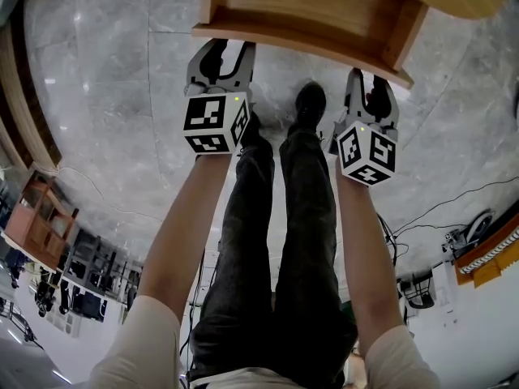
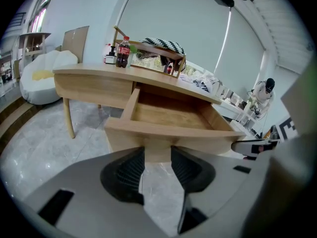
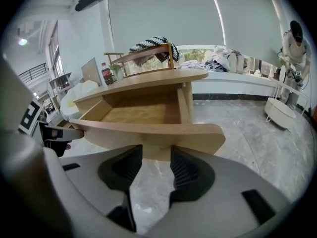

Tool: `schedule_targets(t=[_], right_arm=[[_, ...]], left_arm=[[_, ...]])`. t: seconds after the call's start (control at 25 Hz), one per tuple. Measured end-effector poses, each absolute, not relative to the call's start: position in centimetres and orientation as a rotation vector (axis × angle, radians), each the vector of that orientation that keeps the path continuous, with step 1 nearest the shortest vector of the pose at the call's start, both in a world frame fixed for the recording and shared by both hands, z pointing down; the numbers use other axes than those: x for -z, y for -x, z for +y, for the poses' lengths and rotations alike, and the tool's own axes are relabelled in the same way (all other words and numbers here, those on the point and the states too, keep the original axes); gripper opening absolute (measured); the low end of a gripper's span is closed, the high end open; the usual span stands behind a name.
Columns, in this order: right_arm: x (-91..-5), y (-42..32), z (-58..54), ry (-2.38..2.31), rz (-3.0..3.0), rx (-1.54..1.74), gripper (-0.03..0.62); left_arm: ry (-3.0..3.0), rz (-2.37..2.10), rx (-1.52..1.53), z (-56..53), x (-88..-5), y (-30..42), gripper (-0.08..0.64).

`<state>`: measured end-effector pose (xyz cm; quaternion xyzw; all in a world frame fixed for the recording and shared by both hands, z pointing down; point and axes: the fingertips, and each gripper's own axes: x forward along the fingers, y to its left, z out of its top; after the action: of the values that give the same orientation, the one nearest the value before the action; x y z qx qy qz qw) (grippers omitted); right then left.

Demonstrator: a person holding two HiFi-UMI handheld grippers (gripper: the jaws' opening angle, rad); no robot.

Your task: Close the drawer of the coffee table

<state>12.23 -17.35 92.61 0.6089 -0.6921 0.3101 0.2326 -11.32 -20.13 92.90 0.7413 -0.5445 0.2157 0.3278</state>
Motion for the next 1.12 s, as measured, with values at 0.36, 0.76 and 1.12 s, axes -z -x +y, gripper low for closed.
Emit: schedule_targets(t=[0.36,0.76,1.12], right_arm=[[-91.2,-12.5,-21.1,-1.627,-1.985,-0.732,0.190],[-91.1,-12.8,-23.5,-1.636,-1.998,-0.687,0.197],[-91.2,-12.7,-25.5,-1.682,-1.982,-0.658,0.207]], left_arm=[[-2.000,-1.473,-0.519,-24.2,-91.7,11.0,0.179],[-2.008,-1.500,-0.495,-26.4,-91.5,10.6,0.179],[-2.019,-1.526,-0.489,-28.4,-91.6,10.7,0.179]])
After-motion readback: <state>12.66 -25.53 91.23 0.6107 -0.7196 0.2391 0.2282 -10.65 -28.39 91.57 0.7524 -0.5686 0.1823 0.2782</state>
